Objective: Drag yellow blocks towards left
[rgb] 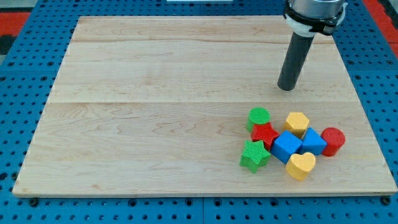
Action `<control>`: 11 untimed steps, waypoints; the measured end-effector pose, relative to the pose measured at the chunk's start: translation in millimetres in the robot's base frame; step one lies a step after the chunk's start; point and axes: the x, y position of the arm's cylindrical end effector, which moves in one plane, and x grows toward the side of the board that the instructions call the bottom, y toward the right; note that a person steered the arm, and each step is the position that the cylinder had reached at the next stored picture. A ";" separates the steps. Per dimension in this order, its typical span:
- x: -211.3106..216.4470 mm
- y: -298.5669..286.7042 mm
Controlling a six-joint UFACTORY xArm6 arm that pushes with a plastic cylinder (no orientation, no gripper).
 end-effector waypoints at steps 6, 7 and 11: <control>151.2 170.2; 204.7 163.3; 209.5 113.9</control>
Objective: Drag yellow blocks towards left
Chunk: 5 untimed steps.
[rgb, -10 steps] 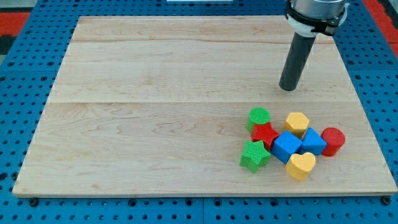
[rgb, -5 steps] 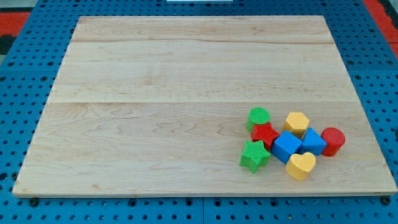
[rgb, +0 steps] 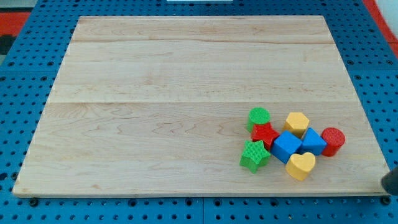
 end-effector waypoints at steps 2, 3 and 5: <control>0.1 -5.4; -0.3 -44.8; -42.4 -131.6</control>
